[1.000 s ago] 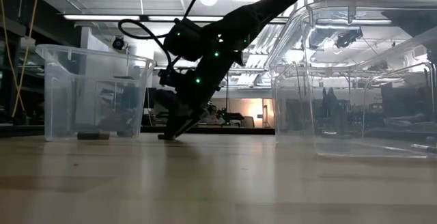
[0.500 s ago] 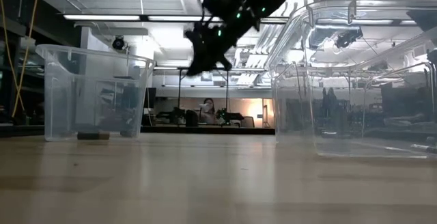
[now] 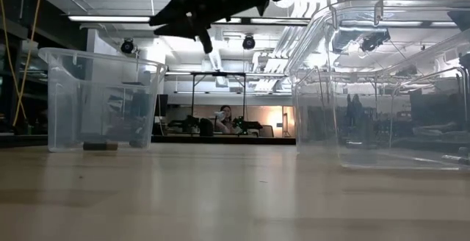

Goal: Sort batteries
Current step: Put the black battery into the left transparent bin, then put the silver battery into the right transparent bin

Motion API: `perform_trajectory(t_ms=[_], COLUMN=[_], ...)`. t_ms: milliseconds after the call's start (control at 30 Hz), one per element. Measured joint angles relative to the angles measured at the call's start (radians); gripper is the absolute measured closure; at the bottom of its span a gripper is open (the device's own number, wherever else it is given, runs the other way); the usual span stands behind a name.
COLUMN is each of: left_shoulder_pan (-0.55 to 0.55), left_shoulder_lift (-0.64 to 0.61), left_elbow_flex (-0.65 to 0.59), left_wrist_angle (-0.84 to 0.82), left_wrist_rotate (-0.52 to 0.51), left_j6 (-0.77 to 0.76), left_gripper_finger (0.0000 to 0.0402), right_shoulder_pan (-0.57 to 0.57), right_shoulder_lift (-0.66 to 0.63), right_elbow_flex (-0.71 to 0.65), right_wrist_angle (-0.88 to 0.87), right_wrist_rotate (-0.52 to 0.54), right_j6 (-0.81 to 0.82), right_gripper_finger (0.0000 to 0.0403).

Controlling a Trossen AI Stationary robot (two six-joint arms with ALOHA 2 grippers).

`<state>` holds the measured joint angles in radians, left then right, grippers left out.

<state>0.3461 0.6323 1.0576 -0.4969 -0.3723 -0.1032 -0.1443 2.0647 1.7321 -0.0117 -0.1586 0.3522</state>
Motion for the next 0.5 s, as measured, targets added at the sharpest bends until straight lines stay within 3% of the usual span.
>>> perform_trajectory(t_ms=[133, 267, 367, 500], left_shoulder_pan=[0.000, 0.000, 0.000, -0.001], left_shoulder_lift=[0.029, 0.062, 0.112, 0.203], left_elbow_flex=[0.000, 0.000, 0.000, 0.000], left_wrist_angle=[-0.002, -0.001, -0.011, -0.013], left_wrist_rotate=[0.087, 0.169, 0.265, 0.383], left_j6=[0.012, 0.061, 0.062, 0.049], left_gripper_finger=[0.0233, 0.0233, 0.0233, 0.0233], right_shoulder_pan=[0.015, -0.001, 0.000, 0.055], right_shoulder_lift=[0.000, -0.029, -0.133, -0.304], right_elbow_flex=[0.000, -0.001, -0.002, 0.002], right_wrist_angle=[0.000, -0.043, -0.232, -0.651], right_wrist_rotate=[0.116, 0.030, 0.058, 0.305], right_j6=[0.062, 0.166, 0.139, 0.061], right_gripper_finger=[0.0245, 0.0218, 0.0218, 0.0224])
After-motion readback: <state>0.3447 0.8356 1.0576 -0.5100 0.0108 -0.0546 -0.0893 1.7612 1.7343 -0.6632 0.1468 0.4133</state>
